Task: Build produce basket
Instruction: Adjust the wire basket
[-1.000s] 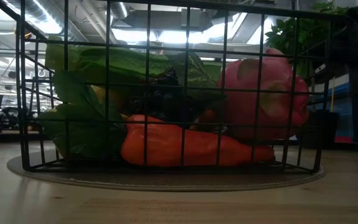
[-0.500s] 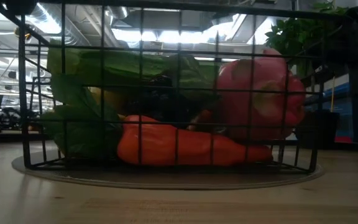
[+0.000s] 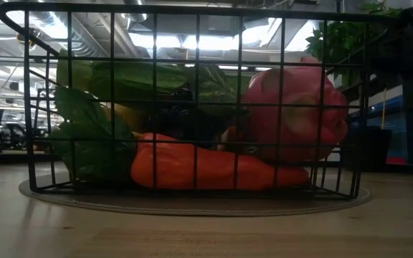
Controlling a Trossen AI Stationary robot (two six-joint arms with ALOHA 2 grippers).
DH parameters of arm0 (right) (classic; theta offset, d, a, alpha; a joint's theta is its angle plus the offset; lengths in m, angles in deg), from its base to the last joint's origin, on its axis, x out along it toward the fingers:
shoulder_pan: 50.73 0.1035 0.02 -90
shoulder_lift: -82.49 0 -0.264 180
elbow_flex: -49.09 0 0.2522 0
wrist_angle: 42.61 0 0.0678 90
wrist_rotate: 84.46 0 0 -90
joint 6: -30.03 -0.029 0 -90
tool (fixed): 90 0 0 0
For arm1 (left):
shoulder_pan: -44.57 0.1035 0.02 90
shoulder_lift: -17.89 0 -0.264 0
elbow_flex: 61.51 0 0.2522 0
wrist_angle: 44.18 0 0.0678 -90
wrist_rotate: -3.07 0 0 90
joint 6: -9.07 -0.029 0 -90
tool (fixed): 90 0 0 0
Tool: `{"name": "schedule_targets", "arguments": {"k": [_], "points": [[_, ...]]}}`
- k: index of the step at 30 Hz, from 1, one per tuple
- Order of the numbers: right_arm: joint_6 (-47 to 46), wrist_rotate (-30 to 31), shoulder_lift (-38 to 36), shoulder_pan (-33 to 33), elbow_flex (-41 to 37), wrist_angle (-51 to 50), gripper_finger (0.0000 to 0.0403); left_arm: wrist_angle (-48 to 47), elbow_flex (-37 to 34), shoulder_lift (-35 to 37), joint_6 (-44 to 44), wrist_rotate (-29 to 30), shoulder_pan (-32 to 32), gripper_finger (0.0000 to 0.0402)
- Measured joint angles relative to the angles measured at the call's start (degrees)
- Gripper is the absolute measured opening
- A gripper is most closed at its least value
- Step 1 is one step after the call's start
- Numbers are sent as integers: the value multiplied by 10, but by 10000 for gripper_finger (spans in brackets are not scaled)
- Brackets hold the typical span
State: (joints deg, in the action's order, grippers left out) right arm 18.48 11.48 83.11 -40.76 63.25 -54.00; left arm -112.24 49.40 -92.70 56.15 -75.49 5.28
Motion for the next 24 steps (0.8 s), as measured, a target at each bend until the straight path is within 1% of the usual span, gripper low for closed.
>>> {"name": "schedule_targets", "arguments": {"k": [4,6,10,14,17,19,24], "points": [[0,0,0,0,0,0,5,-17,42,0,-51,-12,0,163],[0,0,0,0,0,0,5,-36,70,1,-96,-30,0,163],[0,0,0,0,0,0,5,-73,112,1,-175,-33,1,163],[0,0,0,0,0,0,5,-94,137,1,-241,-32,11,163],[0,0,0,0,0,0,5,-106,143,1,-285,-30,22,163],[0,0,0,0,0,0,5,-120,144,1,-300,-20,33,163],[0,0,0,0,0,0,5,-170,144,2,-299,29,59,163]]}}
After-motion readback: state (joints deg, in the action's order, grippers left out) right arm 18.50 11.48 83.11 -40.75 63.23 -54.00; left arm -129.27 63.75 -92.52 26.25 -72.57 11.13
